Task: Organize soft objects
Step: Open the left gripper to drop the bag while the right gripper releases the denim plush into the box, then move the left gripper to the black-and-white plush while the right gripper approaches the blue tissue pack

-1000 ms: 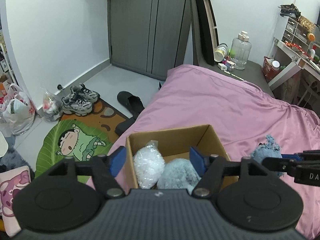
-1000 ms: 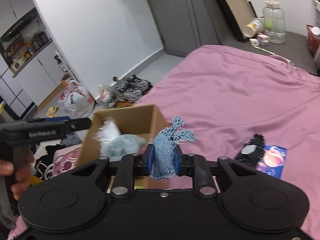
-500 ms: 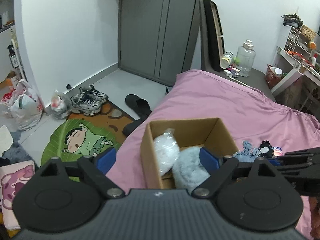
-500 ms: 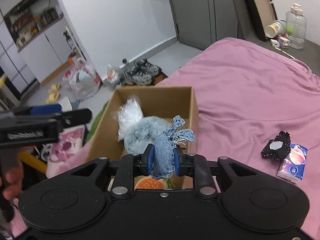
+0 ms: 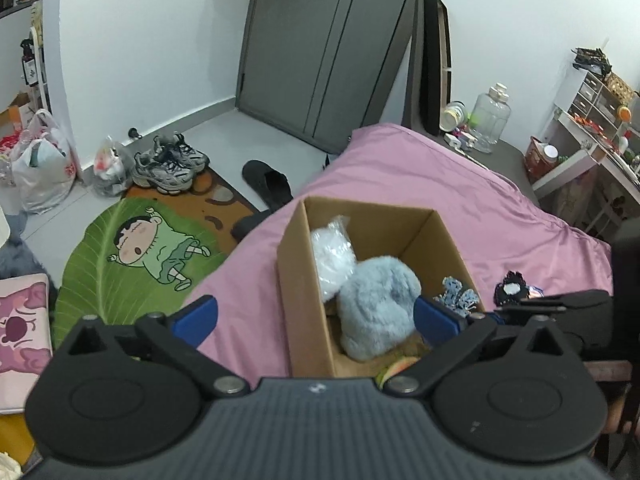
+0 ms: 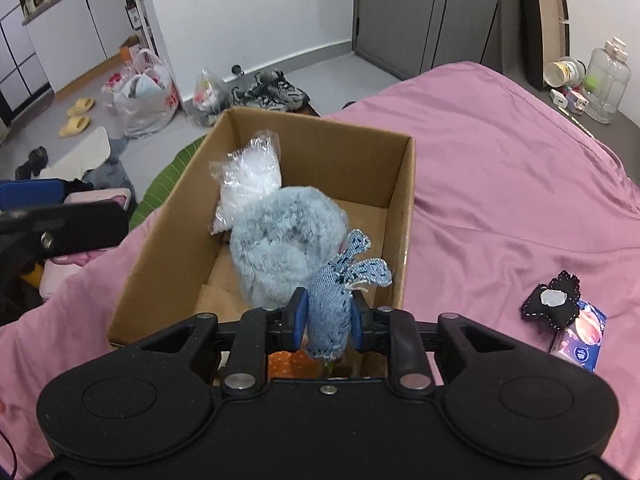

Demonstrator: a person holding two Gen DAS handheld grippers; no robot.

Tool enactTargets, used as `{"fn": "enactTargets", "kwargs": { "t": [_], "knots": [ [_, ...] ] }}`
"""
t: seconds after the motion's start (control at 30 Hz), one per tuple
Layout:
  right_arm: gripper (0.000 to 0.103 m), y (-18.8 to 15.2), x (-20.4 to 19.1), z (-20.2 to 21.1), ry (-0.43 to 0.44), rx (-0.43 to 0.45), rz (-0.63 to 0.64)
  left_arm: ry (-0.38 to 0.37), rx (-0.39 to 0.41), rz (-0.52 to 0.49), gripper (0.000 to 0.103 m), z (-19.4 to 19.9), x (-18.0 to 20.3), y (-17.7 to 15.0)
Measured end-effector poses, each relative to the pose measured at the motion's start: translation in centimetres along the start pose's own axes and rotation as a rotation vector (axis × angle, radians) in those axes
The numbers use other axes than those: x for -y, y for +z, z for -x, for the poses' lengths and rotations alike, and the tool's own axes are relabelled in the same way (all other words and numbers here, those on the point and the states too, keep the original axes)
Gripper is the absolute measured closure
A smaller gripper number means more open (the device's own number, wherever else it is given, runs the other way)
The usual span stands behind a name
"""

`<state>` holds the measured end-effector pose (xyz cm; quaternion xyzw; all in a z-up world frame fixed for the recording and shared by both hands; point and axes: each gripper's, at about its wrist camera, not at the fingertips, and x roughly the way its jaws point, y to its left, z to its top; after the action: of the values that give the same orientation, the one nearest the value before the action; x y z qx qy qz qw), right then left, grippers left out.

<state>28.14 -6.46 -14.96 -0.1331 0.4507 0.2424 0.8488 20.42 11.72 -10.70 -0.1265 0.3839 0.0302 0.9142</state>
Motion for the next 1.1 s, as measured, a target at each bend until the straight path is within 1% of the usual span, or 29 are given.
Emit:
{"fn": "enactTargets", "kwargs": {
  "t": [0.1, 0.17, 0.23, 0.3, 0.4, 0.47, 0.53, 0.6, 0.77, 0.87, 0.93, 1.1],
  "knots": [
    [0.072, 0.0, -0.2, -0.1, -0.004, -0.007, 0.005, -0.002, 0.016, -0.012, 0.0, -0.1, 0.2, -0.5],
    [0.061, 0.0, -0.2, -0.2, 0.001, -0.009, 0.007, 0.005, 0.033, -0.01, 0.0, -0.1, 0.2, -0.6],
    [0.054, -0.1, -0.1, 0.2, 0.011, 0.0, 0.003, 0.01, 0.036, -0.006, 0.0, -0.2, 0.1, -0.7],
    [0.052, -0.1, 0.2, 0.8, 0.015, 0.016, -0.005, 0.009, 0.046, 0.0, 0.0, -0.1, 0.0, -0.7],
    [0.046, 0.0, 0.8, 2.1, 0.051, 0.04, -0.042, 0.015, 0.065, -0.008, 0.0, 0.1, 0.2, -0.8],
    [0.038, 0.0, 1.4, 3.0, 0.07, 0.057, -0.073, 0.006, 0.072, -0.006, 0.0, 0.3, 0.2, -0.9],
    [0.033, -0.1, 1.8, 3.9, 0.067, 0.081, -0.084, -0.005, 0.074, 0.014, 0.0, 0.5, 0.2, -1.1],
    [0.031, -0.2, 2.3, 4.7, 0.064, 0.098, -0.082, -0.009, 0.073, 0.022, 0.0, 0.8, 0.5, -1.1],
    [0.015, -0.7, 4.1, 6.5, 0.078, 0.145, -0.122, -0.014, 0.06, -0.001, 0.0, 1.7, 1.6, -1.0],
    [0.011, -1.2, 5.2, 7.5, 0.083, 0.177, -0.136, -0.01, 0.039, -0.023, 0.0, 2.0, 2.6, -0.7],
    [0.006, -1.6, 6.0, 8.0, 0.087, 0.19, -0.149, 0.009, 0.021, -0.048, 0.0, 2.2, 3.4, -0.5],
    [0.003, -2.9, 8.3, 9.2, 0.093, 0.213, -0.192, 0.017, 0.039, -0.085, 0.0, 2.7, 5.2, 0.1]
  ]
}}
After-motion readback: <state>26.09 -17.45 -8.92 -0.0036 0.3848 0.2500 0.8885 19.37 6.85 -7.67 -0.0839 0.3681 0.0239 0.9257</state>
